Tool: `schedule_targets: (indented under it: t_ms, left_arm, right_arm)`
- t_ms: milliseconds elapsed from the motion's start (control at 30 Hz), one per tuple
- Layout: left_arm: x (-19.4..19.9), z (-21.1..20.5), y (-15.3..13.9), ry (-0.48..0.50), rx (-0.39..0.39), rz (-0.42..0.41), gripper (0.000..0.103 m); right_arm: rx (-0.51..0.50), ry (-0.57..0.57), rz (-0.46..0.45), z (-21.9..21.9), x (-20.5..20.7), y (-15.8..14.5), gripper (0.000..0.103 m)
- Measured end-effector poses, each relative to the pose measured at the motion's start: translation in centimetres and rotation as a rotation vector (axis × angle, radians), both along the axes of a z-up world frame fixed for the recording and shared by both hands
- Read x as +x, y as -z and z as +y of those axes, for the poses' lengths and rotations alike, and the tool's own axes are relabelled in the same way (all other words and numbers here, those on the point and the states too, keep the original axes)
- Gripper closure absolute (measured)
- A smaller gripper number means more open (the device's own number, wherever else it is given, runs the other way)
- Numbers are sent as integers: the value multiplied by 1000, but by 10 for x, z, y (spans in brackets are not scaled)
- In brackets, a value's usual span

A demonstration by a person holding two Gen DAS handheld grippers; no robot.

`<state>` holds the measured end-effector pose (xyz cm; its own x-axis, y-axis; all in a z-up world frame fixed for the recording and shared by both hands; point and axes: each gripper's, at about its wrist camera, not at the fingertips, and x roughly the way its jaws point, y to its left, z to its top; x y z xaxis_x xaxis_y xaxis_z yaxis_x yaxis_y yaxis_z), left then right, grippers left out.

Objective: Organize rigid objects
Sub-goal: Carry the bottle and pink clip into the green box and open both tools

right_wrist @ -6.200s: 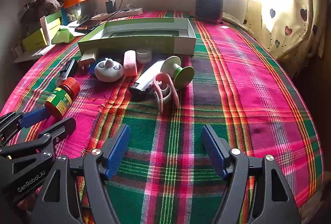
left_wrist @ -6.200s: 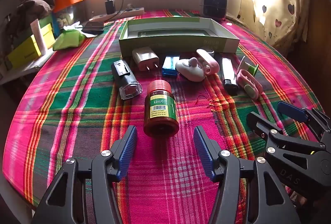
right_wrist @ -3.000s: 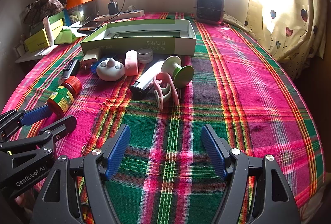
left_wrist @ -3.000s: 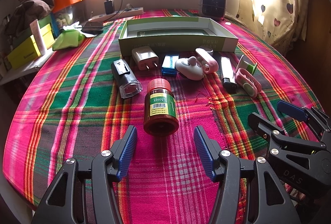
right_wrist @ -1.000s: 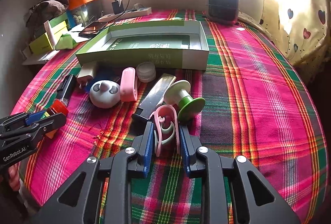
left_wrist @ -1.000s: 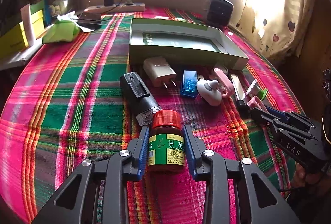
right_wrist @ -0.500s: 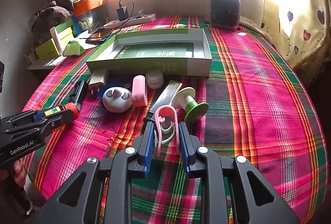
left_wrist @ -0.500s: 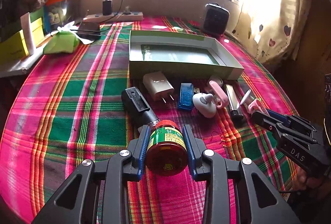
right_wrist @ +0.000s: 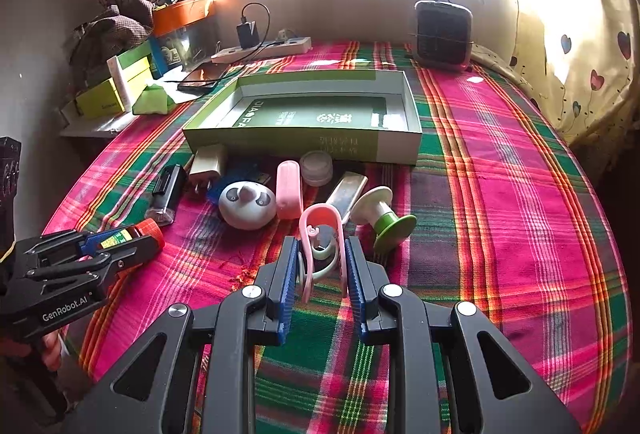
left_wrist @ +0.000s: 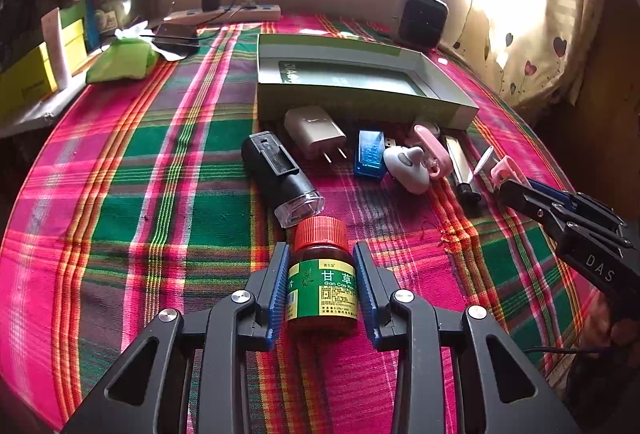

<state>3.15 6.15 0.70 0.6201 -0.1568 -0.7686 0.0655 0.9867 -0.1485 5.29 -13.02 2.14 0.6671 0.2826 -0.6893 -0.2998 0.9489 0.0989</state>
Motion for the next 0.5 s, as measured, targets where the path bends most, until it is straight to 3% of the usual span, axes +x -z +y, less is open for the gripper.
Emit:
schedule_targets:
  t_ms: [500]
  left_arm:
    - [-2, 2, -3, 8, -9, -15, 72]
  right_arm:
    - [9, 0, 9, 2, 3, 1, 78]
